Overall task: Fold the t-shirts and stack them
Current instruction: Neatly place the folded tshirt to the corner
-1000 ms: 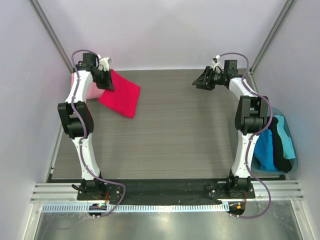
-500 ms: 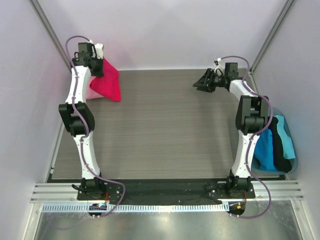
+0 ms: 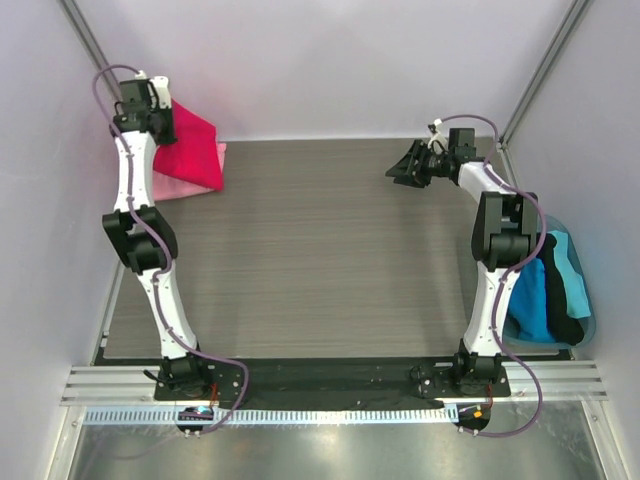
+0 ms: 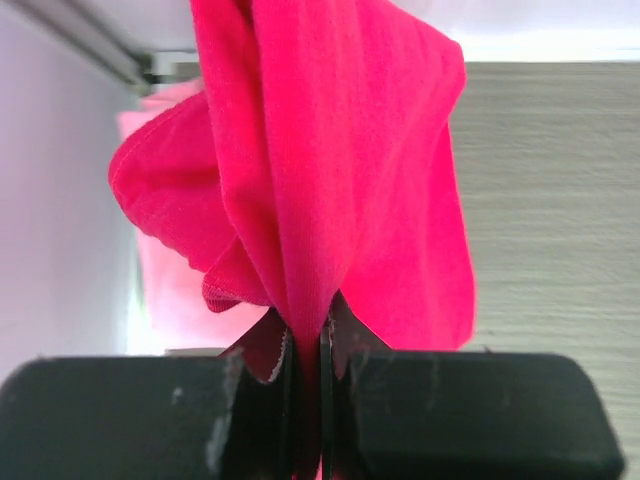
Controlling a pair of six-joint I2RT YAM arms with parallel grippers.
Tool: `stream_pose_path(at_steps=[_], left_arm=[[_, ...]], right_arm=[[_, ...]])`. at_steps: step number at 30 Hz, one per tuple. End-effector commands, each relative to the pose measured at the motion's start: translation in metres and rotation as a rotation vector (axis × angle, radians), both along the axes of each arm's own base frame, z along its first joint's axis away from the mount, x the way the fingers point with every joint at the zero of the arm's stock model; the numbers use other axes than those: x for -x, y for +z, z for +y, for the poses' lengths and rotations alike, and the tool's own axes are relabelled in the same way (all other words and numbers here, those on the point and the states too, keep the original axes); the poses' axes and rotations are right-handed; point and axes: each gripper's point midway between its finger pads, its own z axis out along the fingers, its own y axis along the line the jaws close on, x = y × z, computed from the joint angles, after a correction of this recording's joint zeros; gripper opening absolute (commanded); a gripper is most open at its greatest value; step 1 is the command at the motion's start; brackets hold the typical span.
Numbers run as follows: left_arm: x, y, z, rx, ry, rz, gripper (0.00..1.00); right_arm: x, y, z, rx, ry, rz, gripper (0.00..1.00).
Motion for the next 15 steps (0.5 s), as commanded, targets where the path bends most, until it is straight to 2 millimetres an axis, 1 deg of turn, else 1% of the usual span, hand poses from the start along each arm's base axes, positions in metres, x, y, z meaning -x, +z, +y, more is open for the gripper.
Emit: stream_pose_path(at_steps=[1,2,3,4,5,6,9,10,12,13,14,15], left_arm=[[-0.015,0.031,0.035,-0.030,0.033,-0.128,0.00],[-0.016,0.029,0.039,-0.035,0.030,-0.125,0.00],[-0.017,0.021,0.045,-0.036,0.035,-0.114,0.00],[-0.018,0.019,0.047,-0.038,0.032,-0.115,0.00],[-0.019,0.016,0.047,-0.043,0.022,-0.110,0.00],[-0.021,0.004,0.048,-0.036,0.017,-0.092,0.00],[-0.029,-0.004,0.045,-0.034,-0.004,-0.092,0.00],[-0.031,-0.012,0.046,-0.041,-0.004,-0.085,0.00],[-0.034,-0.017,0.046,-0.050,-0.007,-0.079,0.00],[-0.036,-0.023,0.047,-0.053,-0.008,-0.074,0.00],[-0.038,-0.024,0.049,-0.058,-0.002,-0.077,0.00],[-0.039,-0.024,0.053,-0.069,0.005,-0.083,0.00]], right_arm=[[0.001,0.044,0.009,0.014,0.014,-0.120,0.53],[0.003,0.043,0.010,0.014,0.017,-0.115,0.53],[0.003,0.043,0.011,0.016,0.017,-0.116,0.53],[0.004,0.042,0.014,0.016,0.021,-0.112,0.53],[0.005,0.041,0.014,0.018,0.021,-0.112,0.53],[0.005,0.041,0.015,0.020,0.023,-0.114,0.53],[0.005,0.042,0.015,0.030,0.020,-0.120,0.53],[0.006,0.042,0.015,0.032,0.019,-0.123,0.53],[0.007,0.041,0.015,0.037,0.017,-0.120,0.53],[0.007,0.042,0.014,0.039,0.017,-0.124,0.53],[0.009,0.041,0.014,0.042,0.017,-0.122,0.53],[0.015,0.040,0.029,0.043,0.046,-0.121,0.53]])
